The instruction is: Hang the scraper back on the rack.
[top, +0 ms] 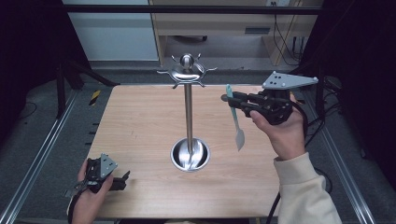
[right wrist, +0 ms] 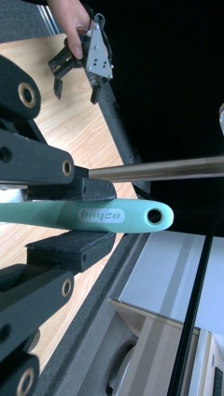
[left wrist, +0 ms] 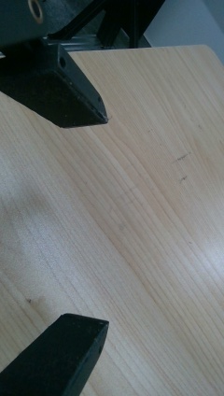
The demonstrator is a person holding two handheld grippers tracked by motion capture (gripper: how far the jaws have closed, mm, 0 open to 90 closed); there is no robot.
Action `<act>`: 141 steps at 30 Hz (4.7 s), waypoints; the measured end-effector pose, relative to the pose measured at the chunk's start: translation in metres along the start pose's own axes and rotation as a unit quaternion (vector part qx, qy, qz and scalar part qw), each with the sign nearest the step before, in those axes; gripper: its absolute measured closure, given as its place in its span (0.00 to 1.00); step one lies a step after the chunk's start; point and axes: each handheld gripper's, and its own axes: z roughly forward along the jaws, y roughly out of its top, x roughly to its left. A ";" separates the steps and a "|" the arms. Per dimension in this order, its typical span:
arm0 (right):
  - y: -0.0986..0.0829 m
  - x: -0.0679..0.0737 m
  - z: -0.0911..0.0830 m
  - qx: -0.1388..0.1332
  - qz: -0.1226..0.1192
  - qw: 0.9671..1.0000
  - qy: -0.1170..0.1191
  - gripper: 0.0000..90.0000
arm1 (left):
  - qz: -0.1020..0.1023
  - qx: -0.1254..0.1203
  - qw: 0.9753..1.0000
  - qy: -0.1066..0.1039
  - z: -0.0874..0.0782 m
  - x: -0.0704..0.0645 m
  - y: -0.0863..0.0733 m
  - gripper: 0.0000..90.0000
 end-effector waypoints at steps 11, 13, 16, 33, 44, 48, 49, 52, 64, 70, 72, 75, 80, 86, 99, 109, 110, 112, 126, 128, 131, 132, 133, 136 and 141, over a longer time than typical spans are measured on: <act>0.007 0.006 0.000 -0.015 -0.002 1.000 0.004 0.83 | -0.004 -0.006 1.000 0.003 -0.002 0.001 0.000 0.03; 0.012 0.009 -0.002 -0.022 -0.006 1.000 0.005 0.83 | -0.002 -0.007 1.000 0.003 -0.002 0.001 0.000 0.03; 0.014 0.010 -0.004 -0.029 -0.008 1.000 0.007 0.82 | -0.004 -0.007 1.000 0.003 -0.002 0.001 0.000 0.03; 0.010 0.012 -0.005 -0.032 -0.006 0.999 0.008 0.83 | -0.009 -0.015 1.000 0.004 -0.003 0.002 0.001 0.03; 0.009 0.010 0.005 -0.035 0.003 0.999 0.009 0.83 | -0.012 -0.016 1.000 0.007 -0.003 0.003 0.001 0.03; 0.010 0.012 0.008 -0.037 0.003 0.999 0.009 0.82 | -0.012 -0.016 1.000 0.007 -0.004 0.003 0.001 0.03; 0.011 0.013 0.007 -0.039 0.003 0.999 0.009 0.82 | -0.010 -0.016 1.000 0.007 -0.004 0.003 0.001 0.03; 0.014 0.019 0.005 -0.047 -0.001 0.999 0.012 0.82 | -0.010 -0.014 1.000 0.007 -0.004 0.003 0.001 0.03; 0.015 0.039 0.007 -0.055 -0.011 0.998 0.026 0.82 | -0.011 -0.017 1.000 0.007 -0.004 0.003 0.000 0.03; 0.017 0.042 0.007 -0.054 -0.013 0.998 0.028 0.82 | -0.009 -0.017 1.000 0.007 -0.004 0.002 0.001 0.03; 0.019 0.043 0.008 -0.054 -0.014 0.998 0.028 0.82 | -0.009 -0.017 1.000 0.007 -0.004 0.002 0.001 0.03; 0.020 0.045 0.009 -0.052 -0.017 0.998 0.028 0.82 | -0.009 -0.016 1.000 0.006 -0.004 0.003 0.001 0.03; 0.020 0.045 0.011 -0.049 -0.016 0.998 0.028 0.82 | -0.010 -0.018 1.000 0.007 -0.004 0.003 0.001 0.03; 0.022 0.045 0.014 -0.047 -0.016 0.998 0.026 0.82 | -0.009 -0.017 1.000 0.006 -0.004 0.003 0.001 0.03; 0.025 0.051 0.025 -0.034 -0.023 0.999 0.013 0.82 | -0.010 -0.018 1.000 0.005 -0.004 0.002 0.001 0.03; 0.024 0.054 0.032 -0.035 -0.025 0.999 -0.002 0.82 | -0.007 -0.014 1.000 0.004 -0.003 0.002 0.001 0.03; 0.024 0.053 0.032 -0.035 -0.024 0.999 -0.002 0.82 | -0.005 -0.013 1.000 0.004 -0.003 0.002 0.001 0.03; 0.024 0.053 0.034 -0.036 -0.022 0.999 -0.001 0.82 | -0.007 -0.015 1.000 0.003 -0.003 0.002 0.001 0.03; 0.022 0.051 0.040 -0.045 -0.017 0.999 0.002 0.82 | -0.006 -0.012 1.000 0.003 -0.003 0.002 0.001 0.03; 0.022 0.050 0.039 -0.045 -0.017 0.999 0.005 0.82 | -0.005 -0.011 1.000 0.002 -0.003 0.002 0.001 0.03; 0.021 0.049 0.039 -0.047 -0.013 0.999 0.010 0.82 | -0.005 -0.012 1.000 0.003 -0.003 0.002 0.001 0.03; 0.021 0.049 0.039 -0.047 -0.013 0.999 0.010 0.82 | -0.006 -0.012 1.000 0.003 -0.003 0.002 0.001 0.03; 0.021 0.050 0.039 -0.046 -0.014 0.999 0.009 0.82 | -0.006 -0.012 1.000 0.003 -0.003 0.002 0.001 0.03; 0.021 0.050 0.039 -0.047 -0.015 0.999 0.007 0.82 | -0.005 -0.012 1.000 0.003 -0.003 0.002 0.001 0.03; 0.021 0.050 0.041 -0.047 -0.013 0.999 0.006 0.82 | -0.005 -0.012 1.000 0.003 -0.002 0.002 0.001 0.03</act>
